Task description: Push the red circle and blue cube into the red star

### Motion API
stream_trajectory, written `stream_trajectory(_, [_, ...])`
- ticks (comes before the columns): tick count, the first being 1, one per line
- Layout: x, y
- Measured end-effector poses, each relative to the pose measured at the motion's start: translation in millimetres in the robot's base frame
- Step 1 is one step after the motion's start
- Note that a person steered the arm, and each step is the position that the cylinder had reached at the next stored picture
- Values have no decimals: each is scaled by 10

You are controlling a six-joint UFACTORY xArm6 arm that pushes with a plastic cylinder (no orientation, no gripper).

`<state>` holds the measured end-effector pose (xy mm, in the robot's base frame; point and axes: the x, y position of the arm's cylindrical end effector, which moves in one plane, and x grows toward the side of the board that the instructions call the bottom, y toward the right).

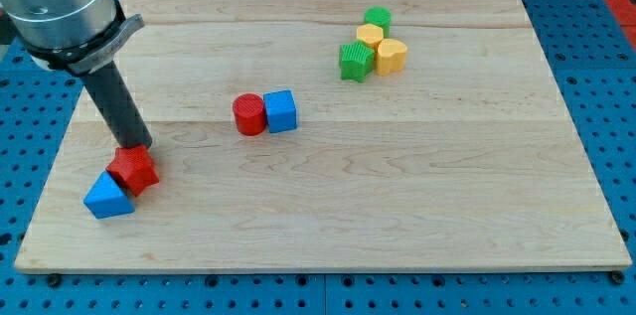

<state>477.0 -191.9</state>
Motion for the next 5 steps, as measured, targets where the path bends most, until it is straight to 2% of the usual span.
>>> stream_trajectory(2, [60,1952])
stream_trajectory(3, [-460,2493])
stream_trajectory(5, [-526,1334])
